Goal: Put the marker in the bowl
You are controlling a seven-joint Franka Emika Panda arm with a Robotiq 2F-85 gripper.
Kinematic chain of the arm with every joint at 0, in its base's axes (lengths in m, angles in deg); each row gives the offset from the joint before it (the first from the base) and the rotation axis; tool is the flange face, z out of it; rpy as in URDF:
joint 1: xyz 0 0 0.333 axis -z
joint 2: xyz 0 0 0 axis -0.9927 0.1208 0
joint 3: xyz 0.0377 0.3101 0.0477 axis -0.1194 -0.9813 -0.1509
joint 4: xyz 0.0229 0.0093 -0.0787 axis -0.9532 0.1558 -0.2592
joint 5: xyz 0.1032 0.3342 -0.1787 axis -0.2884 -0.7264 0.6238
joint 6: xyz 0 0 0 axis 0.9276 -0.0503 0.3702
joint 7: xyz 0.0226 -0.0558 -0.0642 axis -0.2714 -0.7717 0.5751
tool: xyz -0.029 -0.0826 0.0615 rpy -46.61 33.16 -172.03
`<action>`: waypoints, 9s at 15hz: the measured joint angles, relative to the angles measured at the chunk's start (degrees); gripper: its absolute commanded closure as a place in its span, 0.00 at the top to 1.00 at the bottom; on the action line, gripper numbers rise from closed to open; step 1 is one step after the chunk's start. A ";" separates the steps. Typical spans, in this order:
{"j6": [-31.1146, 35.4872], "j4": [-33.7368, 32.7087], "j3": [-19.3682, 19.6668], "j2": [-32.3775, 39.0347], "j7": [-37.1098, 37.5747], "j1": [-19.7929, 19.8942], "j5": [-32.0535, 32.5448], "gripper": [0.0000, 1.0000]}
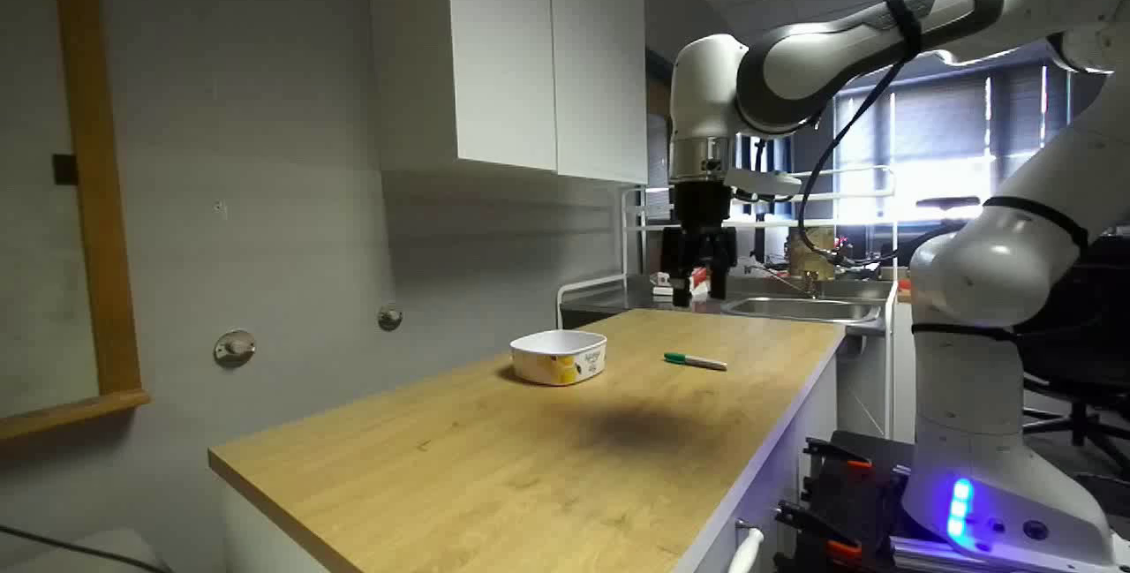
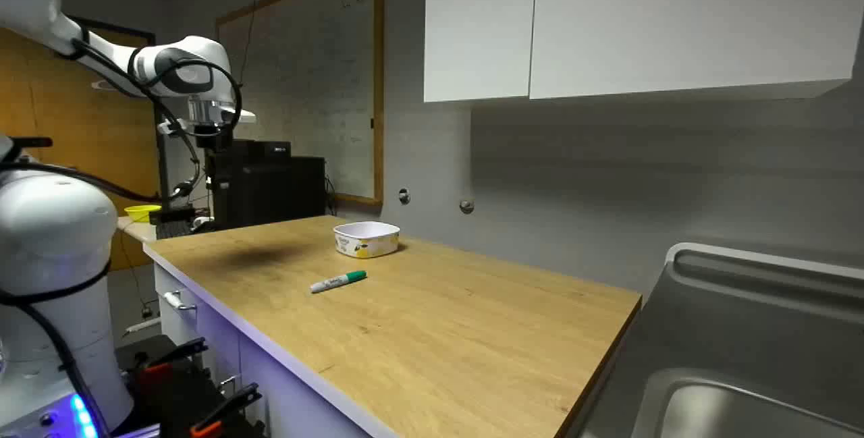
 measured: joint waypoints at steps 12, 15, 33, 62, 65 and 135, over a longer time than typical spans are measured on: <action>0.00 0.00 0.00 0.16 -0.01 0.13 1.26 1.00; 0.04 -0.02 0.42 0.68 -0.18 1.27 3.62 1.00; 9.11 -3.99 18.14 18.97 -13.59 14.31 13.00 1.00; 12.60 -14.22 26.21 45.01 -25.40 15.33 11.72 0.59; 12.72 -14.16 26.72 44.80 -26.15 15.56 11.76 0.37; -2.35 -47.95 19.17 61.38 -4.15 2.54 24.99 1.00</action>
